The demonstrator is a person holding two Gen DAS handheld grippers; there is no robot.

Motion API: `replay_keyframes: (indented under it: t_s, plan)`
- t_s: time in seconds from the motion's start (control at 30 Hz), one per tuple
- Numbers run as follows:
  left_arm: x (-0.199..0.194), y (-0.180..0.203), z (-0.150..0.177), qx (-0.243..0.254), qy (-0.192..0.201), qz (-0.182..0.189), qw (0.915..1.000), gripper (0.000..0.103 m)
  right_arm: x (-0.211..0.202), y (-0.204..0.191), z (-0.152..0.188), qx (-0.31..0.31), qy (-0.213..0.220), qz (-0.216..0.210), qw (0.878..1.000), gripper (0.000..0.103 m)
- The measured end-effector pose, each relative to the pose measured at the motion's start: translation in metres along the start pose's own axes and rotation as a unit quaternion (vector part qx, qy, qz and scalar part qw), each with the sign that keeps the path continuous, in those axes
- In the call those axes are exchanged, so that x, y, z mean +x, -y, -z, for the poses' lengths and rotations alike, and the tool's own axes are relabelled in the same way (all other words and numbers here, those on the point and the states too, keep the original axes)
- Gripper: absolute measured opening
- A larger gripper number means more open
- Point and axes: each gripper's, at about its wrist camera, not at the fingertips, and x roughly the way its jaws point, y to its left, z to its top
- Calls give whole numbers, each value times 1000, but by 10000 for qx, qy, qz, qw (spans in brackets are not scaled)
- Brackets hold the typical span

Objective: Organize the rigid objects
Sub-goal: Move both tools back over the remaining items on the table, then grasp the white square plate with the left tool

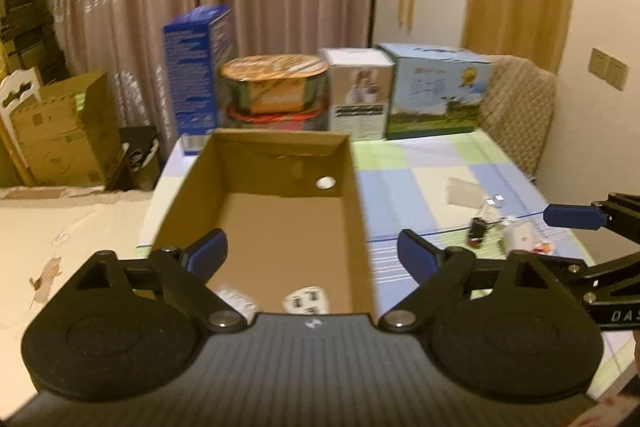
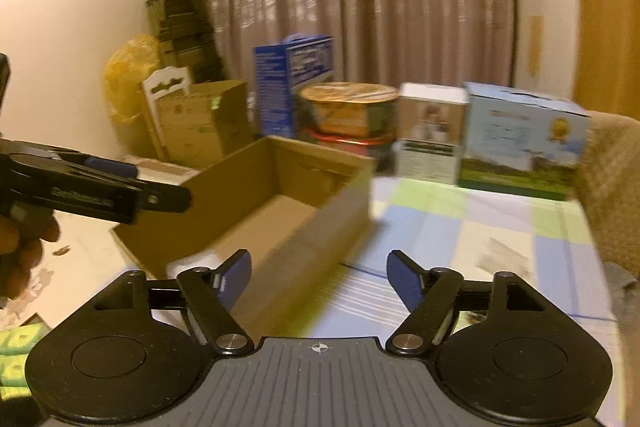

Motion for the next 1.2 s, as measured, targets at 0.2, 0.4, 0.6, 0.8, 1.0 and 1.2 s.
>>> replay_keyframes:
  t_s: [0.2, 0.4, 0.6, 0.8, 1.0, 1.2]
  plan:
    - [-15, 56, 3, 231, 150, 511, 9983, 102, -48, 46, 27, 308, 52, 448, 9985, 85]
    - [-13, 108, 12, 425, 143, 826, 9956, 102, -93, 89, 60, 619, 43, 943, 9936, 90]
    - [2, 147, 29, 808, 100, 969, 9920, 102, -118, 129, 91, 1019, -8, 1353, 9855, 91]
    - [33, 167, 48, 982, -103, 1072, 9893, 102, -115, 148, 111, 1284, -140, 1484, 9805, 92]
    - [71, 178, 71, 1223, -382, 1317, 9830, 102, -93, 162, 126, 1348, -306, 1479, 9793, 92]
    - [113, 194, 88, 1687, -562, 1679, 9696, 102, -68, 181, 137, 1330, -515, 1476, 9787, 92]
